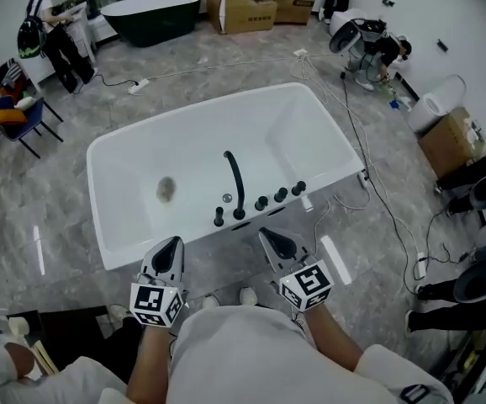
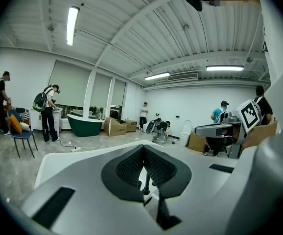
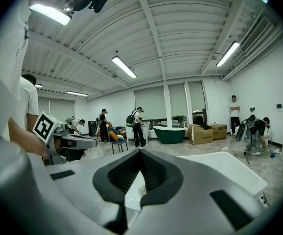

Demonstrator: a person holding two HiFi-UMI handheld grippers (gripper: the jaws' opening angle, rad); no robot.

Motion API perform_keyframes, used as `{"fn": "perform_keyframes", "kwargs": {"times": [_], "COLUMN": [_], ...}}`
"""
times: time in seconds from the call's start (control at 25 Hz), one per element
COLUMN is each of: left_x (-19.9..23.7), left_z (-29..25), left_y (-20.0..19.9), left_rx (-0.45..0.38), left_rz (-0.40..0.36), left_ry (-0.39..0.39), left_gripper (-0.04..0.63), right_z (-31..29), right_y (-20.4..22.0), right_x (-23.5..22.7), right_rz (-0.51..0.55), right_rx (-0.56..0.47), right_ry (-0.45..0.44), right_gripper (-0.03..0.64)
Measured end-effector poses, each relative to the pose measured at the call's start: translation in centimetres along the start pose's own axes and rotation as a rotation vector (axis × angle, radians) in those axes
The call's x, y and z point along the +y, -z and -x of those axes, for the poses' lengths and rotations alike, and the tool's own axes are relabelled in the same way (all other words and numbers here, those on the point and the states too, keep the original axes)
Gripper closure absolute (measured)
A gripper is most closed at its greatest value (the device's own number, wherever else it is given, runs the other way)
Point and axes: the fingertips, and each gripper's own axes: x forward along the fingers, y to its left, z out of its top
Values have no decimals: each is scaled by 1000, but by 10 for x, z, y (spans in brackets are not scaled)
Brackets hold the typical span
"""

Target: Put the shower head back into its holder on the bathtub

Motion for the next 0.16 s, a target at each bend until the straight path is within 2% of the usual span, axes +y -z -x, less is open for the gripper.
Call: {"fn": "perform_keyframes", "kwargs": {"times": [0.16], "left_x": [5], "left_z": [-1], "left_y": [8], "left_rx": [11], "left_rz": [-3], "left_ry": [-6], "left_gripper": [584], "right_z": [-3], "right_y": [4], "right_x": [2], "right_rz": [-2], "right_rx": [-1], "right_ry": [0], "right_gripper": [598]}}
